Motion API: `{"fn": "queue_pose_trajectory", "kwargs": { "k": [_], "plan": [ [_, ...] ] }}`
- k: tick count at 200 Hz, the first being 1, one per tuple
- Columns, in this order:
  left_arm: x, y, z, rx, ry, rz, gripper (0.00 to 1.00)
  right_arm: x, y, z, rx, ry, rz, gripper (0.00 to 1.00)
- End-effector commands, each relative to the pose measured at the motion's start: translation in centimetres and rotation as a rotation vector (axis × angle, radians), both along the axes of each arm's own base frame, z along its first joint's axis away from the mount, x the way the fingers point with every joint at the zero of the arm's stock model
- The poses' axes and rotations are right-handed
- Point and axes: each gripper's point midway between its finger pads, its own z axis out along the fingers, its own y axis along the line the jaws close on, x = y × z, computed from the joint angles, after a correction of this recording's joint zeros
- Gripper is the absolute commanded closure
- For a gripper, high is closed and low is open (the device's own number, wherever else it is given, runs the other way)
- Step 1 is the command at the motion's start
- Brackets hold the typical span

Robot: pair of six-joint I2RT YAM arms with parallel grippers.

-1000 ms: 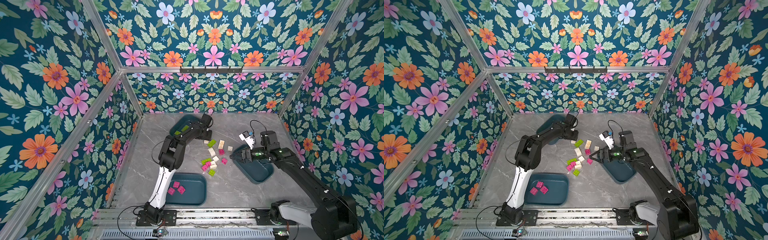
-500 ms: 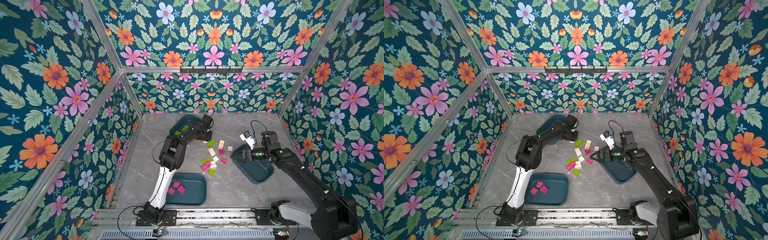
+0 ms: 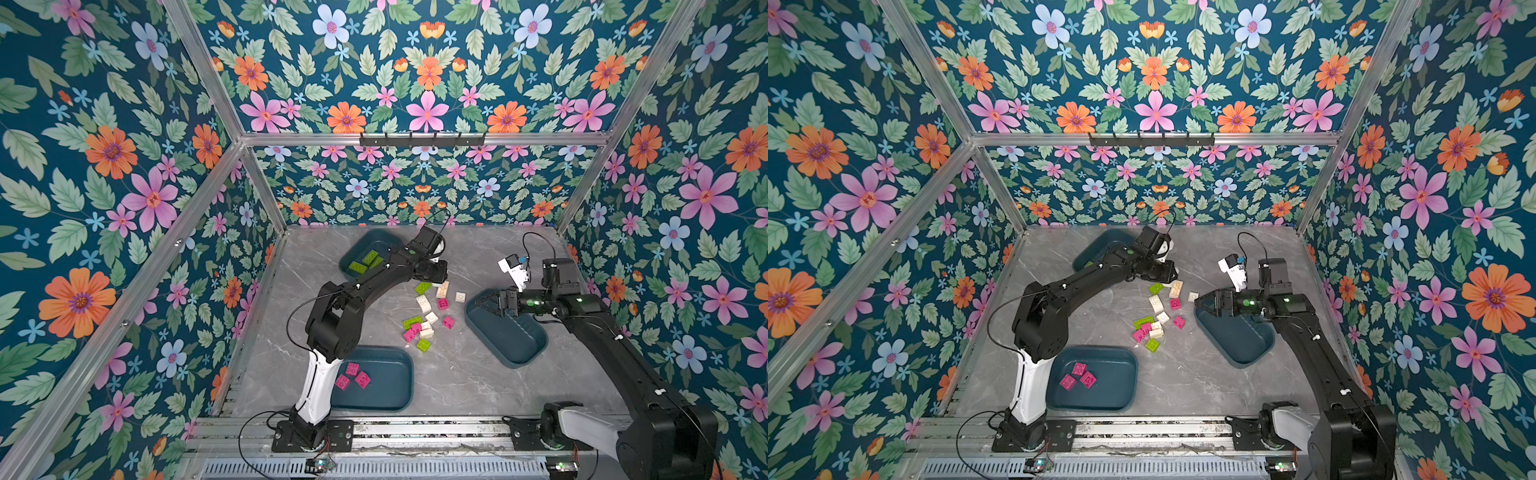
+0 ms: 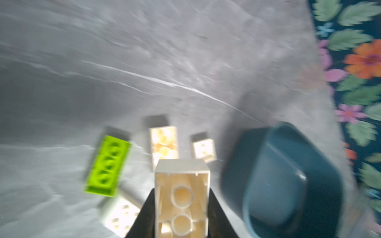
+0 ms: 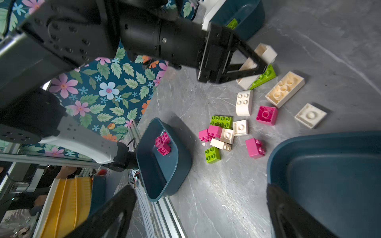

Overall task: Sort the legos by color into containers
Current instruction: 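Move the left gripper back to the pile and grasp a white brick, then carry the white brick to the bin by the right arm and release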

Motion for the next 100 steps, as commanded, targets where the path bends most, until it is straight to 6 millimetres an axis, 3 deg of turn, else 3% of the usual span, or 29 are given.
{"fn": "queue_pose_trajectory", "kwargs": {
  "k": [1, 53, 81, 100],
  "plan": [
    [-1.8, -4.1, 2.1, -0.192, 0.024, -0.065, 0.74, -0.5, -0.8, 0.1, -0.004, 0.02, -0.022, 0.01],
    [-5.9, -9.3, 0.4, -0.259, 0.081, -0.17, 0.73, -1.5, -1.5, -0.2, -0.036, 0.011, -0.06, 0.01],
    [-6.7, -10.5, -0.7, -0.258, 0.094, -0.186, 0.72, -2.0, -1.6, -0.4, -0.039, 0.013, -0.063, 0.01],
    [-6.9, -10.7, -1.4, -0.247, 0.102, -0.188, 0.65, -2.3, -1.6, -0.5, -0.045, 0.016, -0.066, 0.01]
  ]
}}
